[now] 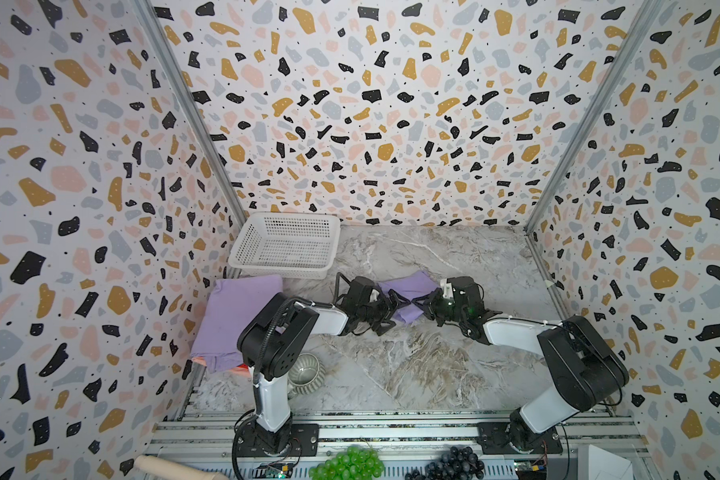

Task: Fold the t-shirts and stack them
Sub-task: 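Grasp the folded lavender bundle with both grippers from its sides, then carry the bundle with the left gripper onto the shirt stack while right withdraws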

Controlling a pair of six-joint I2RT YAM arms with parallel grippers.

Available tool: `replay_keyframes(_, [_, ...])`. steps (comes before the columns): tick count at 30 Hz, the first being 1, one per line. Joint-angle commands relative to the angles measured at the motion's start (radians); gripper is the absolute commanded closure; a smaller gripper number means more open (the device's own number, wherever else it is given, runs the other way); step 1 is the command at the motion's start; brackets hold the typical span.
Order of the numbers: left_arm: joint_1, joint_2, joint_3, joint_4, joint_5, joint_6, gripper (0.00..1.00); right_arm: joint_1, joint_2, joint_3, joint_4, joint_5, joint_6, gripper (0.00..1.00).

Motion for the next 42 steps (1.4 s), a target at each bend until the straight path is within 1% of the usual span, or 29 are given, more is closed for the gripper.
replay_keyframes(1, [-0.008,0.059,-0.047,0.176,0.012,-0.151,0.04,-0.003,-0.053,0.033,-0.033,-0.021,-0.004,0.89])
replay_keyframes(4, [-0.008,0.089,-0.054,0.298,0.003,-0.228,0.15,-0.003,-0.080,0.008,-0.046,-0.018,-0.009,0.89])
replay_keyframes(7, [-0.008,0.103,-0.052,0.335,0.001,-0.247,0.30,-0.004,-0.097,-0.017,-0.049,-0.018,-0.011,0.89])
replay_keyframes(10, [-0.008,0.085,-0.052,0.284,-0.025,-0.198,0.50,-0.007,-0.104,-0.041,-0.049,-0.018,-0.013,0.89])
replay_keyframes(12, [-0.006,0.061,-0.041,0.208,-0.046,-0.131,0.64,-0.009,-0.108,-0.051,-0.049,-0.025,-0.018,0.88])
replay_keyframes(13, [-0.006,0.047,-0.035,0.172,-0.056,-0.101,0.70,-0.010,-0.109,-0.052,-0.050,-0.030,-0.025,0.86])
replay_keyframes(14, [-0.006,0.032,-0.025,0.129,-0.071,-0.065,0.75,-0.010,-0.112,-0.048,-0.058,-0.035,-0.038,0.82])
replay_keyframes(16, [-0.004,0.000,0.000,0.043,-0.100,0.013,0.85,-0.010,-0.122,-0.035,-0.099,-0.033,-0.080,0.70])
replay_keyframes(18, [0.002,-0.031,0.040,-0.047,-0.119,0.096,0.95,-0.010,-0.140,-0.016,-0.146,-0.036,-0.139,0.52])
replay_keyframes(20, [0.009,-0.060,0.085,-0.155,-0.142,0.174,0.98,-0.015,-0.158,0.006,-0.196,-0.050,-0.206,0.39])
replay_keyframes(21, [0.013,-0.078,0.104,-0.200,-0.155,0.208,0.99,-0.018,-0.173,0.017,-0.227,-0.052,-0.242,0.27])
replay_keyframes(22, [0.016,-0.095,0.119,-0.233,-0.168,0.231,1.00,-0.023,-0.187,0.028,-0.255,-0.050,-0.282,0.22])
replay_keyframes(23, [0.021,-0.117,0.134,-0.286,-0.183,0.254,1.00,-0.036,-0.209,0.039,-0.282,-0.056,-0.324,0.20])
replay_keyframes(25, [0.034,-0.162,0.155,-0.349,-0.205,0.287,1.00,-0.070,-0.261,0.059,-0.334,-0.072,-0.385,0.19])
replay_keyframes(28, [0.066,-0.243,0.194,-0.458,-0.244,0.334,1.00,-0.148,-0.357,0.110,-0.426,-0.103,-0.472,0.18])
replay_keyframes(30, [0.087,-0.301,0.235,-0.545,-0.271,0.380,1.00,-0.199,-0.414,0.152,-0.489,-0.104,-0.525,0.18])
replay_keyframes(34, [0.133,-0.399,0.388,-0.852,-0.378,0.572,1.00,-0.296,-0.485,0.222,-0.593,-0.126,-0.610,0.16])
replay_keyframes(36, [0.183,-0.457,0.427,-0.949,-0.405,0.612,1.00,-0.326,-0.499,0.235,-0.616,-0.143,-0.632,0.16])
replay_keyframes(40, [0.340,-0.594,0.467,-1.034,-0.423,0.639,1.00,-0.364,-0.491,0.248,-0.635,-0.184,-0.643,0.16])
replay_keyframes(42, [0.422,-0.636,0.503,-1.082,-0.415,0.658,1.00,-0.370,-0.478,0.260,-0.639,-0.200,-0.647,0.16])
